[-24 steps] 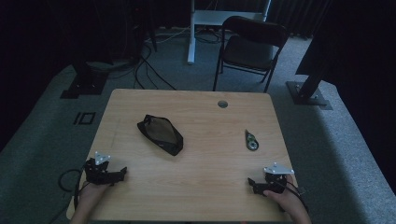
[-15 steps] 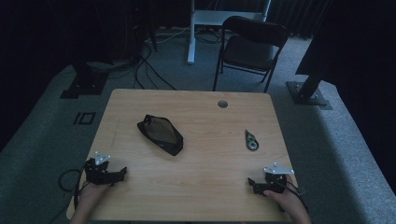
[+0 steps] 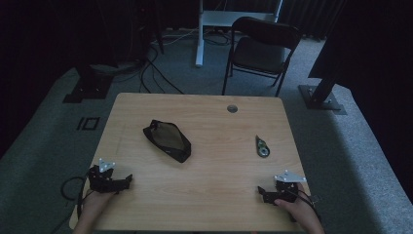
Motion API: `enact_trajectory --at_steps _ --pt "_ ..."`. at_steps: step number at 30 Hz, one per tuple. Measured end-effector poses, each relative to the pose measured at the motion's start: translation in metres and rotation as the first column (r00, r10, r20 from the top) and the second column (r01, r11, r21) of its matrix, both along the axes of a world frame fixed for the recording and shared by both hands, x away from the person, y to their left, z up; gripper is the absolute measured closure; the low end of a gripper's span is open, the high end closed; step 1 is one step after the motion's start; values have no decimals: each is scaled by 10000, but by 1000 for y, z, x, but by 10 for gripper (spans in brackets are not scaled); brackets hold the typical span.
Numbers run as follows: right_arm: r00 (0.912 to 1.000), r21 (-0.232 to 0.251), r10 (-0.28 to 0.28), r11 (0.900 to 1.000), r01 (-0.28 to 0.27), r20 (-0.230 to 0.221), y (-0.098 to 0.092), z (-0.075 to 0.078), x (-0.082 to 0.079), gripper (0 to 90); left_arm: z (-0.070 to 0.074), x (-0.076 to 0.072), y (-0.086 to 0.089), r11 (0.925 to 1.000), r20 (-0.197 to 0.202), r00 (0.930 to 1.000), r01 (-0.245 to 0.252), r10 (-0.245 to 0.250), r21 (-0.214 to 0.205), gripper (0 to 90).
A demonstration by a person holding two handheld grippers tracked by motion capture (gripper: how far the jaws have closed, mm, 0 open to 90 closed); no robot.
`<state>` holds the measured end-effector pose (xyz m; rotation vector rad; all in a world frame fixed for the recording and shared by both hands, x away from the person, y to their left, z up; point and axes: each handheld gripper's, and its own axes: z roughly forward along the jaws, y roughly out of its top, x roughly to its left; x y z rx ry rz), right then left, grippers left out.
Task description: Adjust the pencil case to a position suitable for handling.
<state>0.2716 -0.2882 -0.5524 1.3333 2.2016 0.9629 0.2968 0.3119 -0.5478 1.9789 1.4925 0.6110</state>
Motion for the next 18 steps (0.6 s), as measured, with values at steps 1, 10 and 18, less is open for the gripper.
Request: enact_trajectory --at_steps 1,10,18 --pt "10000 1 10 10000 -10 -37 1 0 0 109 0 0 0 10000 0 10000 2 -2 2 2" --pt "9997 17 196 9998 -197 166 11 6 5 110 0 0 0 10000 -3 10000 4 -4 5 3" --pt "9996 104 257 9996 -258 151 19 7 11 110 0 0 0 10000 -1 10000 3 -3 4 2"
